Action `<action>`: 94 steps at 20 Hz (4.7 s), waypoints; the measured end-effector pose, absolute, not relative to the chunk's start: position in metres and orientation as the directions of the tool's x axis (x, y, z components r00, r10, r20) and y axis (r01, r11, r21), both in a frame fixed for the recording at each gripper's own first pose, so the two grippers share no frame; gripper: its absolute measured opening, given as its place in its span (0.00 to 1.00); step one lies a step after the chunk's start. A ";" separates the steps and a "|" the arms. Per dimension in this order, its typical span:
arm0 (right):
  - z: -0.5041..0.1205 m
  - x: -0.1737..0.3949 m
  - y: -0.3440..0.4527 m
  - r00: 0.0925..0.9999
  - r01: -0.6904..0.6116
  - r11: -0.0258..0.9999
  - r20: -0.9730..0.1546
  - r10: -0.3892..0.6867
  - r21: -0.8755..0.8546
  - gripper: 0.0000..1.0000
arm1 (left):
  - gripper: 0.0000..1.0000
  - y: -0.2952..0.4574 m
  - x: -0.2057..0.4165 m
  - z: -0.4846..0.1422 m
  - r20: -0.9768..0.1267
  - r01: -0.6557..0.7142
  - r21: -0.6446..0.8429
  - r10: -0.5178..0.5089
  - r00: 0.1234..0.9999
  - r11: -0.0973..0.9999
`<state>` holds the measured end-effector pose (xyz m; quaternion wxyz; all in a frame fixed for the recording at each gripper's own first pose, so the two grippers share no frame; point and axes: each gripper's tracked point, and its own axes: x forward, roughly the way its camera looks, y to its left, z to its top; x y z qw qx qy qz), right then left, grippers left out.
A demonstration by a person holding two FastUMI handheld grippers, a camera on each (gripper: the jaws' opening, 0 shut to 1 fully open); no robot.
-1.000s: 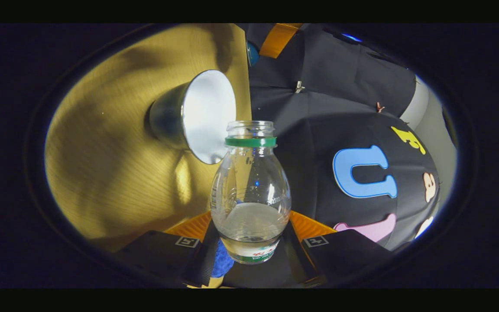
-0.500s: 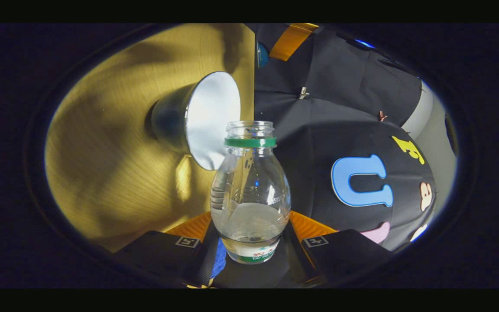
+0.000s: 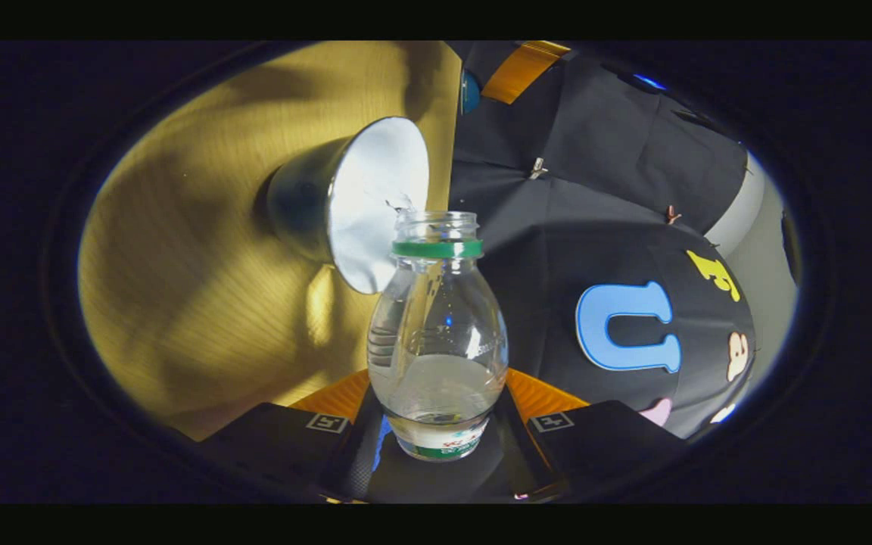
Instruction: Open the teacup lid with one hand, grasp the water bottle and pour water into the teacup with the other hand; after pouring, place the water bottle on the coaster and then close the teacup lid.
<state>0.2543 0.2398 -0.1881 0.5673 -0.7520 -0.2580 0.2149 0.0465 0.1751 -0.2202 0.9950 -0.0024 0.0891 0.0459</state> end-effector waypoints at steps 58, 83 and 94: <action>-0.156 0.254 0.256 0.695 0.347 -0.373 -0.031 0.718 -0.861 0.71 | 0.25 0.160 0.022 -0.214 -0.170 -0.148 0.045 0.154 0.973 0.988; -0.107 0.269 0.066 0.953 -0.297 0.765 -0.226 0.202 -0.571 0.72 | 0.22 0.091 0.038 -0.150 -0.111 -0.175 -0.026 0.172 0.979 0.984; -0.143 0.290 0.056 0.939 -0.297 0.953 -0.165 0.303 0.059 0.72 | 0.25 0.060 0.066 -0.151 -0.090 -0.160 -0.061 0.154 0.984 0.985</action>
